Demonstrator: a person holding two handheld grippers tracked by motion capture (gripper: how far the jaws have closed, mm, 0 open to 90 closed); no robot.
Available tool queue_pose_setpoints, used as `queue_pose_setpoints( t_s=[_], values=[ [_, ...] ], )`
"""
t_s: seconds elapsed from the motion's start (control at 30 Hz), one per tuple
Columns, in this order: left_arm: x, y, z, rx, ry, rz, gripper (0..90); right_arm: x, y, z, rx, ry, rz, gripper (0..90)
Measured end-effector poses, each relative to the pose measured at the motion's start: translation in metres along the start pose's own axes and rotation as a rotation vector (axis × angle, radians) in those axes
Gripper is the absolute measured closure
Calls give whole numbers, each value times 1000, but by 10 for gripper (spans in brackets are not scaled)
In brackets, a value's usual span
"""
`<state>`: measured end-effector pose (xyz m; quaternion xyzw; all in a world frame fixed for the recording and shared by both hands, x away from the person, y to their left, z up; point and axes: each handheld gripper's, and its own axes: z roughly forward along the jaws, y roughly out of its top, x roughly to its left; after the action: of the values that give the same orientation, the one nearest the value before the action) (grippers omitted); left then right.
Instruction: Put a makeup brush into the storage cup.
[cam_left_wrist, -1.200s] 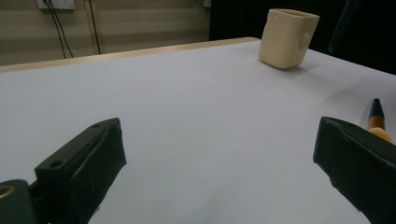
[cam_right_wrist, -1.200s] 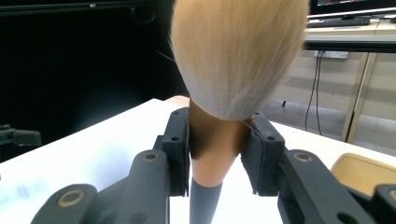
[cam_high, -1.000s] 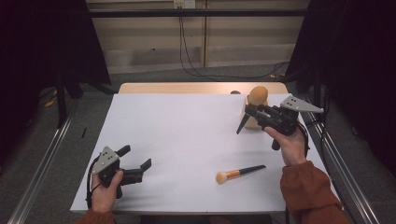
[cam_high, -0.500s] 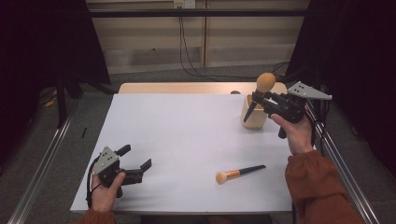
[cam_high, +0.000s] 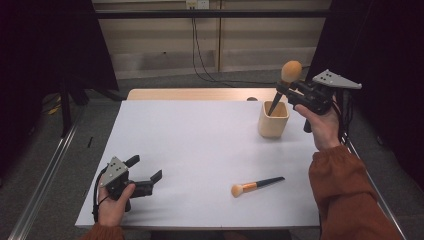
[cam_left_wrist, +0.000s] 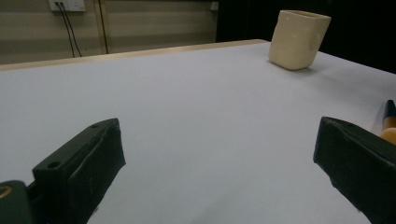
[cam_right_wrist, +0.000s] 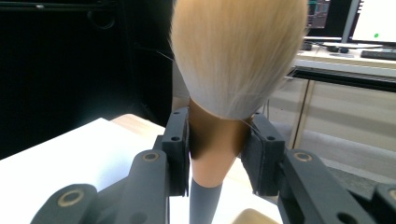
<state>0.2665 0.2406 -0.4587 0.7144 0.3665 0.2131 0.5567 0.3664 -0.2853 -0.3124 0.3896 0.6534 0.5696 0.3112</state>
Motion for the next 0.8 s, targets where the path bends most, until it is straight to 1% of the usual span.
queue_pose_setpoints(
  t_s=[0.07,0.17,0.23,0.3,0.43,0.53,0.67,0.8],
  values=[
    [0,0,0,0,1,0,17,-6,1,4,6,-20,-2,653],
    [0,0,0,-3,3,-6,18,-10,2,7,5,-30,-3,653],
    [-2,1,-2,-9,1,0,21,-12,2,9,7,-35,-4,653],
    [-1,1,-2,-8,-7,2,21,-15,0,12,12,-51,-6,653],
    [-1,1,-2,-12,-2,-1,21,-17,-4,14,19,-55,-9,653],
    [0,1,-2,-6,0,7,21,-19,-10,17,29,-67,-11,652],
    [0,1,-2,-4,4,10,21,-20,-13,18,37,-64,-14,653],
    [0,1,-2,-4,8,12,20,-21,-19,20,44,-67,-6,653]
  ],
)
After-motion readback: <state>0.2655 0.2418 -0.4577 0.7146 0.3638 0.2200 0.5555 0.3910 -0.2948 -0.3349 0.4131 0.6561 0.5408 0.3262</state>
